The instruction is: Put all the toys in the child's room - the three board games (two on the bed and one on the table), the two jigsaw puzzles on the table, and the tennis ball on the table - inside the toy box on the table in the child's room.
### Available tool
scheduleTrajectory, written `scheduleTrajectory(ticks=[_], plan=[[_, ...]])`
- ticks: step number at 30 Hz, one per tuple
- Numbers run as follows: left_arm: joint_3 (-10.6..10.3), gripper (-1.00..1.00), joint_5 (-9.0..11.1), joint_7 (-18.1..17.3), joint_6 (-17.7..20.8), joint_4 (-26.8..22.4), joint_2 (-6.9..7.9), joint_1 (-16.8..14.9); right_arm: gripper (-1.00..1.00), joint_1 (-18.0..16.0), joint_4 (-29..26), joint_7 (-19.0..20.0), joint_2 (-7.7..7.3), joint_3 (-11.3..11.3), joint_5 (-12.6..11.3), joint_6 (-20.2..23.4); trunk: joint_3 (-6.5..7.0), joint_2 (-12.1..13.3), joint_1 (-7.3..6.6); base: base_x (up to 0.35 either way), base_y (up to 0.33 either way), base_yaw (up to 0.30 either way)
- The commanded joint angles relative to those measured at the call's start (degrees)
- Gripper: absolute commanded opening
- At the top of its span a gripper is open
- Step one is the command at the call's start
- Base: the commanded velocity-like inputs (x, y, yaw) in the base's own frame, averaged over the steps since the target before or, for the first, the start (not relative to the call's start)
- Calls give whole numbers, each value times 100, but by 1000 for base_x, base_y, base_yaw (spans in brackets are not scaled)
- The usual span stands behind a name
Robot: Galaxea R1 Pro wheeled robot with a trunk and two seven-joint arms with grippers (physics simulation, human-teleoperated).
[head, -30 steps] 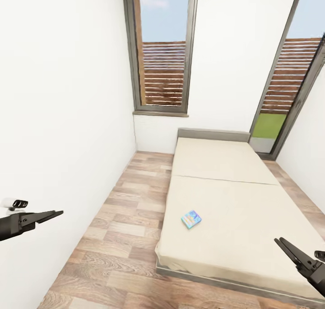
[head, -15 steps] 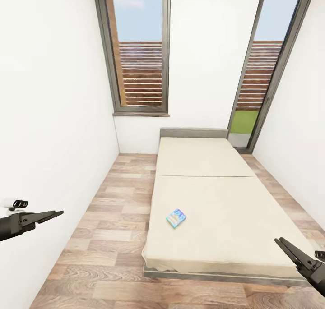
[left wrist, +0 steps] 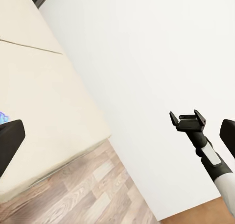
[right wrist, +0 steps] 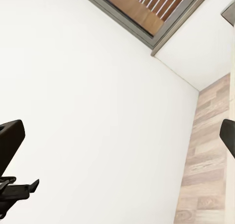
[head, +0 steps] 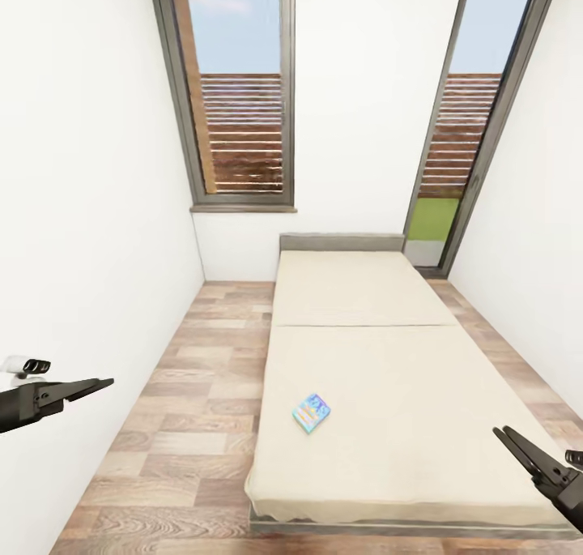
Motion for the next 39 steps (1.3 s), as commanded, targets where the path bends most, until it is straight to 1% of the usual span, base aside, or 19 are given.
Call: scheduleTrajectory(ticks=[1,8,17,23,29,39], plan=[[-1,100,-3,-23,61,-1,2,-4,100,0,-3,-6,-3,1,-31,42,-11,-11,7,289,-8,-7],[-7,100,5,-23,61,0,-2,-4,100,0,3,-12,-12,0,-34,47,-13,-11,7,200,-92,-2],[-9,100,4,-23,61,0,-3,-4,100,0,4,-14,-16,0,-30,48,-30,-11,7,157,-198,0],[-10,100,4,-23,61,2,-3,-4,100,0,6,-21,-14,0,-22,48,-45,-11,7,185,-81,-13],[-10,100,7,-23,61,2,-3,-4,100,0,11,-23,-16,0,-17,48,-64,-11,7,188,-68,-72],[-9,100,7,-23,61,0,-3,-4,100,0,12,-24,-16,0,-17,48,-98,-11,7,178,-184,-125]])
